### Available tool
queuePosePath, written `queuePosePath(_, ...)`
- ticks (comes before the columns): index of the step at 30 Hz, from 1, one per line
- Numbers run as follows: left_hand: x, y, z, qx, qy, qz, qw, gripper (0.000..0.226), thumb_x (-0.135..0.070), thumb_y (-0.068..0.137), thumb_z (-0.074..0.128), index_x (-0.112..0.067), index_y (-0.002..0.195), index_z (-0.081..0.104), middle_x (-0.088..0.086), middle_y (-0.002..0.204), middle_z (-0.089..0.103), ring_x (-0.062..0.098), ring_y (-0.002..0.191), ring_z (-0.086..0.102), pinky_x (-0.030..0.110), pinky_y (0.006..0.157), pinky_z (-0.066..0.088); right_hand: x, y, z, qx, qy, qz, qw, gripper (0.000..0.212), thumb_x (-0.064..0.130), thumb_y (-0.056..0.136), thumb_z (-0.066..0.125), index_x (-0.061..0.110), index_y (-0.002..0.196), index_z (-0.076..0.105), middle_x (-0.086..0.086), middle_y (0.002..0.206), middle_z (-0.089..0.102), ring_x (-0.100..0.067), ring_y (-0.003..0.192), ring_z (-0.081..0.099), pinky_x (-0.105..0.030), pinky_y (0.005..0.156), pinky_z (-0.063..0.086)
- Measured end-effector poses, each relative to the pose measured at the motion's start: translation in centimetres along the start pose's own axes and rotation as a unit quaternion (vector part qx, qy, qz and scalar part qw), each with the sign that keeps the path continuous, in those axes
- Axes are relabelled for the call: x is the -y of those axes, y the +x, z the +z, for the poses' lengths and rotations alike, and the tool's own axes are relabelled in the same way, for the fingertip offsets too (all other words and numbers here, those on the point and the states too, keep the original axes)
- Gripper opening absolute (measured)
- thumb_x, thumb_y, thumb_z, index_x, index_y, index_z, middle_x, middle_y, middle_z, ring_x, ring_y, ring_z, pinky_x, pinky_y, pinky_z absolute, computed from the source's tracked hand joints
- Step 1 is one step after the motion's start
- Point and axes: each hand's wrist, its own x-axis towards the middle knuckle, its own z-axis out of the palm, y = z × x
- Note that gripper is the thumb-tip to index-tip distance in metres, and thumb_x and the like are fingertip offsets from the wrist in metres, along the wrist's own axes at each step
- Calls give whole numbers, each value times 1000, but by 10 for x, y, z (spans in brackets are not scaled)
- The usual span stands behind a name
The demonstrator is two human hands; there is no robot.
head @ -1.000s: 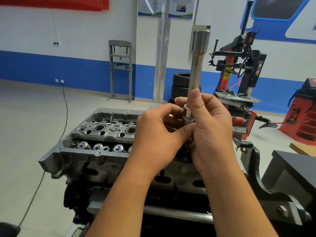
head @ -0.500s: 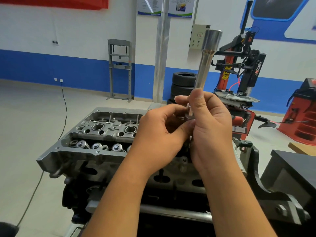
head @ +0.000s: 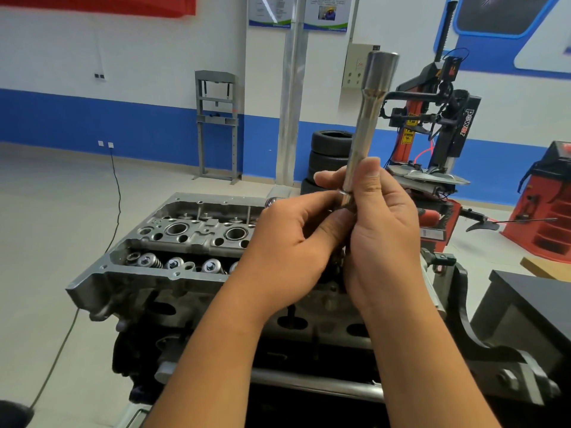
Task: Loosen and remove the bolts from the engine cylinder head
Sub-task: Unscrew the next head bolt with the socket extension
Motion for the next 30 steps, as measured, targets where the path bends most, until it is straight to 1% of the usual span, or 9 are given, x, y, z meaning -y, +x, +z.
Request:
queuePosePath(3,1,1,0,-18,4,0,1000,17,-16,104,64,-25,113,74,-18,88,74,2,81,71,18,66,55,-1,1,0,8,25,15,1000,39,55,89,57,22,80,76,-10,95,77,-30,95,72,-60,95,58)
queuePosePath(7,2,0,5,-76,11,-1,997,17,-20,91,80,-27,106,75,-12,89,78,6,85,76,25,74,62,0,0,0,8,45,10,999,42,52,83,70,11,95,69,-10,97,76,-28,90,72,-49,80,63)
queuePosePath(12,-3,-2,2,-3,-14,3,1000,20,-18,103,65,-29,116,74,-15,91,77,2,83,73,17,66,57,-2,1,-1,-5,21,-4,1000,45,56,88,59,13,90,70,-9,98,76,-32,95,71,-64,93,57)
queuePosePath(14,-3,-1,1,-8,-13,-3,1000,21,-15,103,64,-28,116,74,-17,92,77,0,84,72,14,65,55,-3,1,-1,-3,22,5,1000,44,58,89,56,18,83,74,-11,95,76,-31,94,72,-64,94,57)
queuePosePath(18,1,-1,4,-72,3,-13,997,18,-19,89,81,-25,105,76,-11,91,79,6,87,76,25,75,63,0,1,-1,6,47,20,999,45,56,81,69,12,94,73,-12,97,76,-32,89,73,-57,82,63)
queuePosePath(22,2,-1,3,-68,4,-2,998,20,-20,92,79,-24,112,79,-11,93,80,7,87,77,32,77,65,0,0,0,-4,9,6,1000,66,63,79,66,1,103,69,-16,102,75,-46,103,70,-65,88,59)
queuePosePath(25,0,-1,1,-14,-4,12,1000,21,-19,104,64,-24,120,76,-11,98,79,5,89,74,19,72,57,-1,1,0,-14,6,13,1000,53,62,88,54,15,84,77,-12,97,77,-37,102,73,-63,94,57)
queuePosePath(27,0,0,0,-19,-3,8,1000,22,-16,104,64,-22,121,76,-12,100,79,4,92,74,16,73,56,0,1,0,-6,20,19,1000,47,58,91,52,23,75,78,-10,95,78,-30,97,74,-59,95,58)
queuePosePath(30,1,-1,3,-58,6,-4,998,16,-21,95,75,-24,111,77,-12,96,79,4,90,76,21,73,61,1,0,0,4,45,14,999,43,58,82,65,17,88,74,-10,97,77,-32,92,73,-58,90,60)
